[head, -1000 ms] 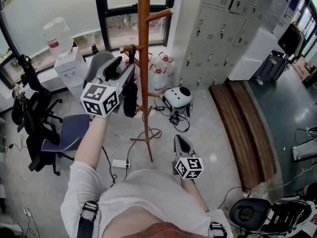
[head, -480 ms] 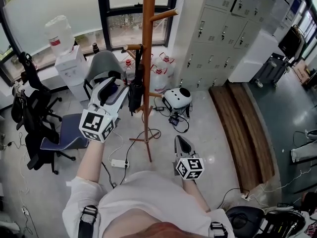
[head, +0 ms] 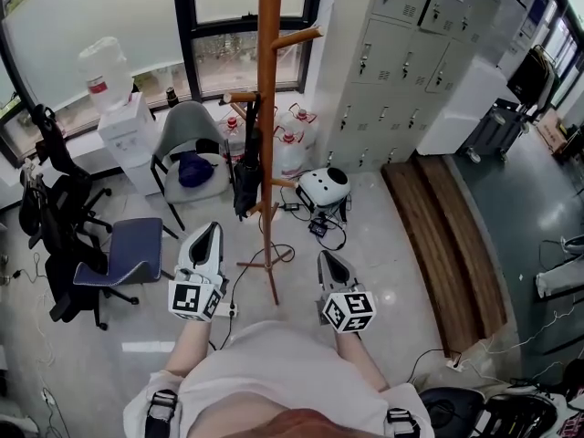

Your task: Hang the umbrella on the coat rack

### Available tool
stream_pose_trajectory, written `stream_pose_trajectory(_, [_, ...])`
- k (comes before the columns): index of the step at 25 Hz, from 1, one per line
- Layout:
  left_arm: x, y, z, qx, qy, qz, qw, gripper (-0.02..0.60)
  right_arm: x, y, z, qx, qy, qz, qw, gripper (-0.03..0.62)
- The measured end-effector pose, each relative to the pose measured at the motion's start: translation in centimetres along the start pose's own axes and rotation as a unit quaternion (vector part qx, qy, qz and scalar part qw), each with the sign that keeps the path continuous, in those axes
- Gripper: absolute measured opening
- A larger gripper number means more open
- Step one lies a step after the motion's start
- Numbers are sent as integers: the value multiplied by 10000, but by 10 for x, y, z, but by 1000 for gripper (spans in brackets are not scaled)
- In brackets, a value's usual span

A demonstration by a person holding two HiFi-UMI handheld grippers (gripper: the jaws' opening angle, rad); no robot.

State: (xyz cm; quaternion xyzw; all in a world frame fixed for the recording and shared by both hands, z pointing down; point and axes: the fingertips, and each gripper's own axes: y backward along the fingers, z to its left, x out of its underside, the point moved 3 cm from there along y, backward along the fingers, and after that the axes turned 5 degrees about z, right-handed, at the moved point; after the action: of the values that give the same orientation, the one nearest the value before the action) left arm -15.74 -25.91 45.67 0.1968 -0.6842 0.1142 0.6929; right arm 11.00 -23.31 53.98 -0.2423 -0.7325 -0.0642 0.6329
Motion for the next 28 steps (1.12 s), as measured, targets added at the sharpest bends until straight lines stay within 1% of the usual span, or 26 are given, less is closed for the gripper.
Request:
stream_pose_trajectory(3, [19,10,-8,41,96,176,9998,11,-8,1,-1,-11,34,-91,10000,8])
stream_pose_trajectory(7, [49,14,-28,192,234,518,9982,10,-13,1,0,23,127,-122,9998,8])
stream_pose_trajectory(10, [60,10,-35,257,385,630,9969,9,-16,-1,-1,82,221,-79,9997,8])
stream_pose_trajectory(16, [66,5,-23,268,406,749,9960,11,-23,-3,3,122,378,-58,9992,8])
stream_pose_trajectory(21, [65,0,-14,217,615,806,9946,11,-29,-8,2,117,400,-48,9991,7])
stream_pose_trajectory(28, [56,-11,-13,435,587,841,9938,11,-45,-15,0,77,542,-65,9985,8])
